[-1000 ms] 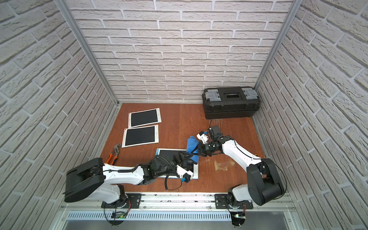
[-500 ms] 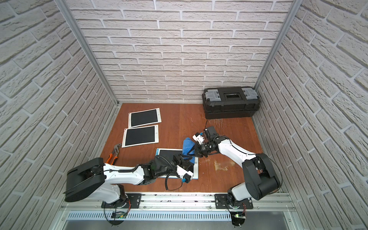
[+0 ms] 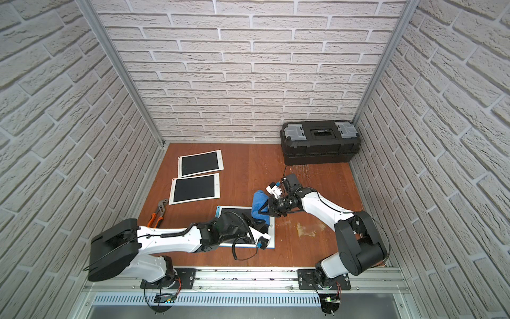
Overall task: Wipe the drawing tablet
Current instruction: Pick up the cleaning item at the center of the board.
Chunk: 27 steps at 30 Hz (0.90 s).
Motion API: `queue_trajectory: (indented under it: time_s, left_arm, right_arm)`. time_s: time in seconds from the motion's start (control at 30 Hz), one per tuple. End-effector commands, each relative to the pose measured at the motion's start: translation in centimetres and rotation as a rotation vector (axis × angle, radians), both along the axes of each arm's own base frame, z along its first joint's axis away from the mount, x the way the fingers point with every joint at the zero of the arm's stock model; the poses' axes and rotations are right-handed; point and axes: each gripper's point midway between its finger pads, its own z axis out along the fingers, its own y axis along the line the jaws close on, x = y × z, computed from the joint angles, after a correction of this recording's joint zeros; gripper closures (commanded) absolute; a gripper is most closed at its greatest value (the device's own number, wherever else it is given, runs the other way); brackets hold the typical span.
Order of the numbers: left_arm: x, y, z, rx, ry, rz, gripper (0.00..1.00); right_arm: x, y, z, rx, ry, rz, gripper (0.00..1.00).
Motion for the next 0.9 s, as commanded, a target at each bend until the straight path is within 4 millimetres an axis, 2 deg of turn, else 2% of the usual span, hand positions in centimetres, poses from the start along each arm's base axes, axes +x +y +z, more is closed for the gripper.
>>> queue_trajectory:
  time_s: [0.0, 0.03, 0.07, 0.2, 0.33, 0.4, 0.43, 0.53, 0.6, 0.63, 0.7, 0.87]
  left_arm:
    - [2.5, 0.7, 5.7, -0.156, 0.13, 0.176, 1.0]
    - [2.8, 0.9, 6.7, -0.188, 0.158, 0.195, 1.0]
    - [3.1, 1.1, 7.9, -0.223, 0.184, 0.217, 1.0]
    - [4.4, 2.0, 12.2, -0.346, 0.367, 0.287, 1.0]
    - [6.3, 3.4, 15.2, -0.474, 0.585, 0.37, 1.0]
    - [7.2, 4.2, 16.5, -0.545, 0.686, 0.41, 1.0]
    - [7.5, 4.5, 17.0, -0.577, 0.728, 0.419, 1.0]
    - [8.1, 5.2, 18.7, -0.661, 0.854, 0.444, 1.0]
    - [8.3, 5.3, 19.2, -0.675, 0.934, 0.47, 1.0]
    - [8.3, 5.2, 19.3, -0.672, 0.964, 0.478, 1.0]
    - [7.9, 4.7, 19.6, -0.654, 1.04, 0.461, 1.0]
    - [6.2, 3.7, 21.1, -0.663, 1.245, 0.338, 1.0]
  right_arm:
    - [1.6, -2.5, 4.0, -0.13, -0.21, -0.047, 0.56]
    - [2.0, -3.3, 5.0, -0.148, -0.245, -0.077, 0.55]
    - [2.4, -4.4, 6.2, -0.174, -0.283, -0.115, 0.49]
    - [2.6, -8.3, 10.2, -0.243, -0.405, -0.246, 0.44]
    - [1.6, -12.9, 12.4, -0.371, -0.54, -0.416, 0.2]
    - [0.8, -14.1, 13.4, -0.383, -0.637, -0.472, 0.21]
    - [0.5, -14.0, 13.6, -0.362, -0.676, -0.477, 0.21]
    - [-0.5, -12.0, 14.2, -0.206, -0.799, -0.426, 0.2]
    - [-1.3, -9.9, 14.5, -0.092, -0.876, -0.34, 0.02]
    - [-1.7, -9.0, 14.7, -0.052, -0.911, -0.288, 0.0]
    - [-3.1, -7.2, 15.3, -0.004, -1.001, -0.164, 0.0]
    - [-4.1, -5.7, 16.4, -0.005, -1.146, -0.071, 0.0]
